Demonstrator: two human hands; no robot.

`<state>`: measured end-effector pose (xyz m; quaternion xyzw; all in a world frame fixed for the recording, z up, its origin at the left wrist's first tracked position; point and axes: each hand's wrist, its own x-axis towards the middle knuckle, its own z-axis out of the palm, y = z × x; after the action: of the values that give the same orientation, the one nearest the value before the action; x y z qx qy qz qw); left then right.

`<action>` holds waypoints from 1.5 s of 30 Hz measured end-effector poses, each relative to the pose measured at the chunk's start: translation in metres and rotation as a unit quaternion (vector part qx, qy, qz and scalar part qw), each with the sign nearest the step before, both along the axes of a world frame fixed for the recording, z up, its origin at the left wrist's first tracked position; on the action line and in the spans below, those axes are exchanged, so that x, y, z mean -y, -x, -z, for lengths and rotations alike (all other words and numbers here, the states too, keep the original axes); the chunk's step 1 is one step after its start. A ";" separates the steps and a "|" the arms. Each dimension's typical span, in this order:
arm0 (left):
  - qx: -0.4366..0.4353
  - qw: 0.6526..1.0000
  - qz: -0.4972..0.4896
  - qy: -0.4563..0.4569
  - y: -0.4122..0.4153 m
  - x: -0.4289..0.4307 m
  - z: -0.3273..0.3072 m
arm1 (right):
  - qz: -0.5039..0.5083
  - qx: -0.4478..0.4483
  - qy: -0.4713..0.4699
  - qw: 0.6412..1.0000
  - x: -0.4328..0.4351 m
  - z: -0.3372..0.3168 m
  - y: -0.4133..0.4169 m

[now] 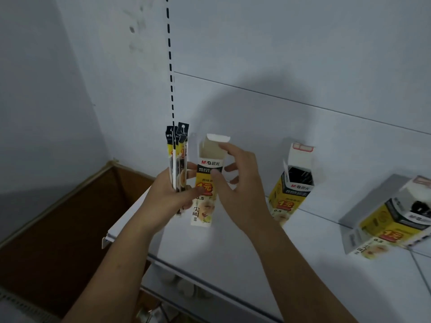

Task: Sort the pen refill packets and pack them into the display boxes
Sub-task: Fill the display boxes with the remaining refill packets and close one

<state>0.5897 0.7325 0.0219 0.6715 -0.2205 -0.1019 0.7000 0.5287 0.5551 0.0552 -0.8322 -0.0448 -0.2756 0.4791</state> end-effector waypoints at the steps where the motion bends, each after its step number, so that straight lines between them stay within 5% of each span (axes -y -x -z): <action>1: 0.001 1.000 -0.001 -0.002 0.003 0.001 -0.001 | 0.003 -0.010 0.004 1.000 0.002 -0.004 0.000; 28: 0.010 0.999 -0.017 -0.033 0.025 0.001 0.004 | -0.048 -0.174 -0.302 0.936 -0.002 -0.016 -0.006; 36: 0.008 0.998 -0.042 -0.043 0.023 0.005 0.006 | -0.029 -0.202 -0.294 0.934 -0.002 -0.023 -0.009; 45: -0.010 0.992 -0.120 0.026 0.021 0.016 -0.028 | -0.015 -0.102 -0.276 0.956 -0.008 -0.018 -0.002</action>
<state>0.5688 0.7165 0.0496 0.6733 -0.1342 -0.0184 0.7268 0.5302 0.5630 0.0728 -0.6904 0.0695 -0.1836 0.6963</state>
